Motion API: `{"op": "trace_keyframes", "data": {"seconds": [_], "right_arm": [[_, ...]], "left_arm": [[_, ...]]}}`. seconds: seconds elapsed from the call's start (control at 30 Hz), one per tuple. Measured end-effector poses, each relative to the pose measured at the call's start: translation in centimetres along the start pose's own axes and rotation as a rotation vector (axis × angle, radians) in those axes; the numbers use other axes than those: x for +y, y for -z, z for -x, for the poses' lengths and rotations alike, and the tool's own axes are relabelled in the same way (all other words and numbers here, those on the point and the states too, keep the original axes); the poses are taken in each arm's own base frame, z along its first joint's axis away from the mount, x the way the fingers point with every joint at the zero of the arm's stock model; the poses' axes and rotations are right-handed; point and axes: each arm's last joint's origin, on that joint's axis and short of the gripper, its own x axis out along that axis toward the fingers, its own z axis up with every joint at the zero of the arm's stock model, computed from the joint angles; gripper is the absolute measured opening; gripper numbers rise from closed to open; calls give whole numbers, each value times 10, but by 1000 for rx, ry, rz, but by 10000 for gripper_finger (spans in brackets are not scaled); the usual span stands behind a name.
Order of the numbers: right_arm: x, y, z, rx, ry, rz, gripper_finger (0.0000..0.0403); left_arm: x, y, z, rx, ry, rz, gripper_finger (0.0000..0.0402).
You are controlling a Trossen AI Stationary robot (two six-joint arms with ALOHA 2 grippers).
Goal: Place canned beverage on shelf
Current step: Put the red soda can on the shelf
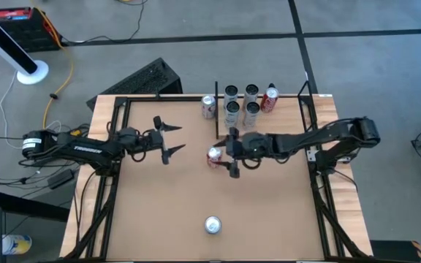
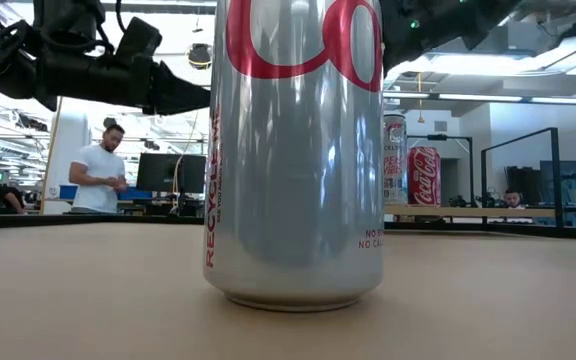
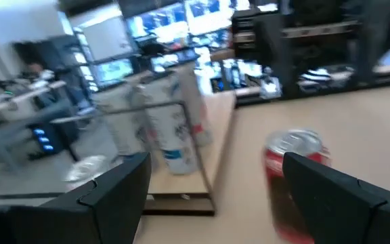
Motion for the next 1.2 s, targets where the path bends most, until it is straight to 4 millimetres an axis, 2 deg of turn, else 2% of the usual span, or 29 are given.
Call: {"op": "trace_keyframes", "data": {"seconds": [0.13,0.3,0.43,0.6,0.83,0.9,1.2], "right_arm": [[-1,5,-7,22,25,-31,331],[-12,12,-12,53,59,-129,345],[-19,13,-12,62,76,-114,357],[-19,15,-12,80,75,-108,361],[-16,31,-34,103,74,-99,361],[-15,36,-34,136,77,-102,361],[-16,34,-34,132,82,-105,361]], "left_arm": [[-2,4,0,34,58,-36,320],[-2,4,0,25,56,-117,320],[-2,1,-1,19,54,-145,320],[-2,1,-1,18,54,-157,320],[-2,1,-1,20,55,-149,320],[-2,1,-1,20,58,-144,320],[-3,1,-1,14,80,-136,320]]}}
